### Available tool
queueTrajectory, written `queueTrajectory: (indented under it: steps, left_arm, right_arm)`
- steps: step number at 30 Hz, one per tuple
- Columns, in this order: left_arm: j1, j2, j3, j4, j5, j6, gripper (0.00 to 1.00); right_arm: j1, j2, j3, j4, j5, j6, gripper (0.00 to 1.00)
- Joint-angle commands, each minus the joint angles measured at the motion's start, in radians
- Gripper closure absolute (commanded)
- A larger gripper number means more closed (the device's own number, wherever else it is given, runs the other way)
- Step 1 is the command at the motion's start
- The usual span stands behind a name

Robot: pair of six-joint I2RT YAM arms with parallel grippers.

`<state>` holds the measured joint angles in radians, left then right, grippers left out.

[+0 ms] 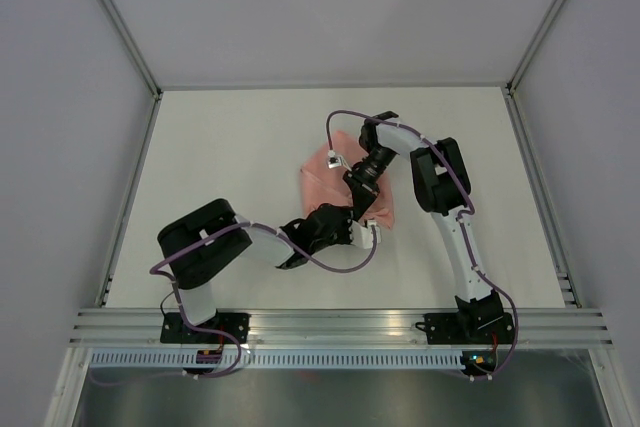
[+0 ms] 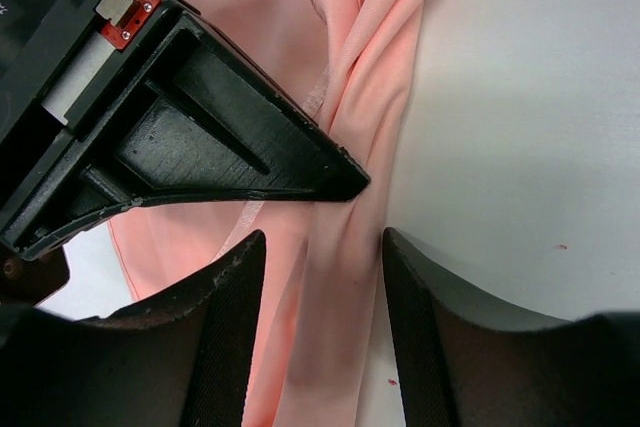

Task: Fold the napkin, place the utensils inside, and roll it up
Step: Roll the napkin at the center of the board.

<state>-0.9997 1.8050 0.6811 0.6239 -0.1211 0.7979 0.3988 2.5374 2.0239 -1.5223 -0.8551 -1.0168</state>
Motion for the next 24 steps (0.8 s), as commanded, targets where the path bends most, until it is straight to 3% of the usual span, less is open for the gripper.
queueTrajectory:
  steps: [1,12,24]
  left_arm:
    - [0.012,0.007,0.02,-0.128,0.077,0.0,0.44]
    - [0.03,-0.018,0.015,-0.185,0.144,-0.028,0.47]
    - [0.03,-0.039,-0.035,-0.121,0.153,-0.052,0.46]
  right_arm:
    - [-0.021,0.046,-0.019,0.065,0.096,-0.058,1.0]
    - [-0.04,0.008,-0.044,0.067,0.013,-0.045,1.0]
    - [-0.049,-0.035,-0.044,0.07,-0.024,0.038,1.0]
